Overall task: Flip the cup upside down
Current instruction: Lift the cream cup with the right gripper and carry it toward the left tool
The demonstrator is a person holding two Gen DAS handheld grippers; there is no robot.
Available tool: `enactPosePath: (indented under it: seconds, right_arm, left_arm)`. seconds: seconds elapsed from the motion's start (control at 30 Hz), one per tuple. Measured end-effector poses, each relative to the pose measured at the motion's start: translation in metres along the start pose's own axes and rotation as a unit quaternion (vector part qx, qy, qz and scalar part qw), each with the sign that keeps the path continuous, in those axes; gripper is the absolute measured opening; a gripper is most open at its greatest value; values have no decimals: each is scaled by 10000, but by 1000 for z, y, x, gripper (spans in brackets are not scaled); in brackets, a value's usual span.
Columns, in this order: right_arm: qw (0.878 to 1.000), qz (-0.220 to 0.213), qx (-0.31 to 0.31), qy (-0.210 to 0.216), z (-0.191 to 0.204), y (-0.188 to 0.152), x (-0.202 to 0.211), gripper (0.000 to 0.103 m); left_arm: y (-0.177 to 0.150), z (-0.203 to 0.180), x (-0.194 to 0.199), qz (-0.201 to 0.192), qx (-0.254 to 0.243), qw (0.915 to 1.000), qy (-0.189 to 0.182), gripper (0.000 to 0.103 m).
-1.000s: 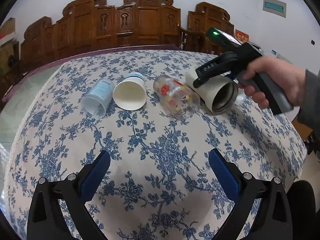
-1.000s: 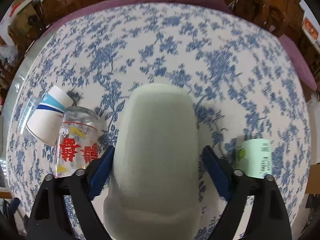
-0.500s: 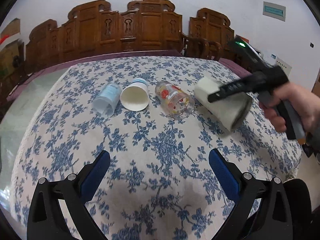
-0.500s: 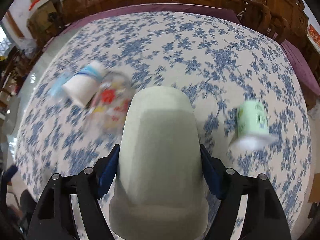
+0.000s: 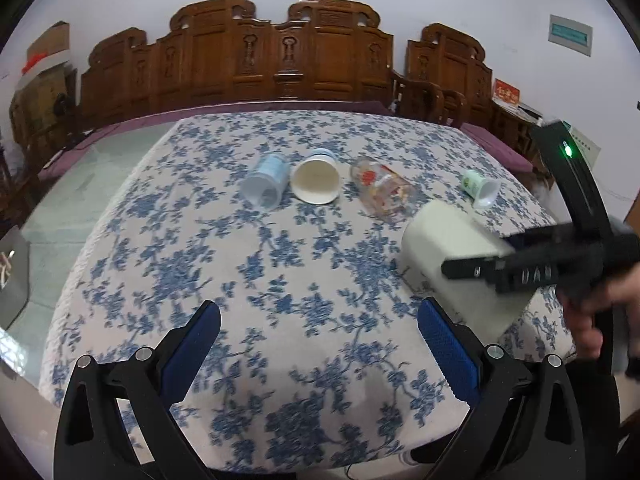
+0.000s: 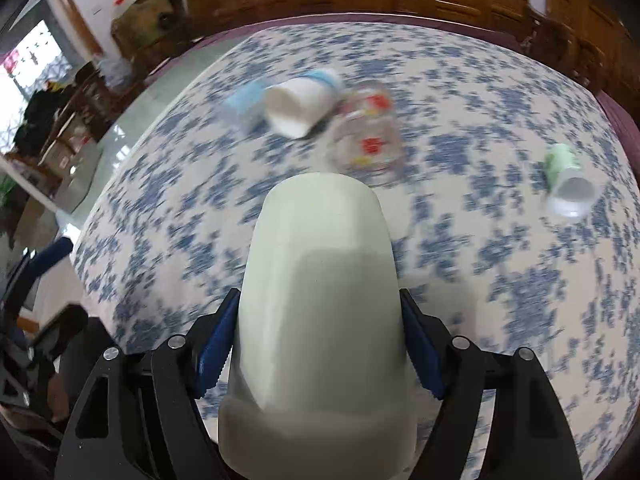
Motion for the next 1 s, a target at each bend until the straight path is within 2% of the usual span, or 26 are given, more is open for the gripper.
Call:
enactPosePath:
  seconds: [0.1,0.2,0.3,0.5,0.7,0.83,0.93,1.0]
  right_arm:
    - [10000,73,-20,33,10,-1,-8,78]
    - [9999,108,19,-86,17,-1,-17,79]
    - [9997,77,95,-233,22,-2,-22,79]
    - [9976,-632,216,-185,27,4,14,79]
    - [9884,-1466,-4,-387,6,-19,58,79]
    - [9773,-1962,-257,-752,-16,-41,78,94]
    - [9696,-2210,-277,-1009,-29,-56,87,100]
    - [9630,-2393,-277,-1208,-38,-64,93,100]
  left_arm:
    - [1,11,5,21,66,9999,133,95]
    - [1,22,9,51,113,9993,354,95]
    - [0,29,12,67,184,9990,405,95]
    - [1,31,14,83,174,9987,473,95]
    - [7,16,11,98,67,9990,436,95]
    - [13,4,3,157,53,9986,508,95]
    - [20,-8,-9,278,103,9989,354,95]
    - [25,-17,-15,331,60,9988,366,95]
Point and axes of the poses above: each gripper's, at about its wrist camera, not at the fingertips, and x roughly against the way its jaws point, z to its left, y to its top, the point moved 5 cm from there along -x, roughly the way its jaws point, and after that the axes turned 3 degrees about z, right-handed, at the moved point
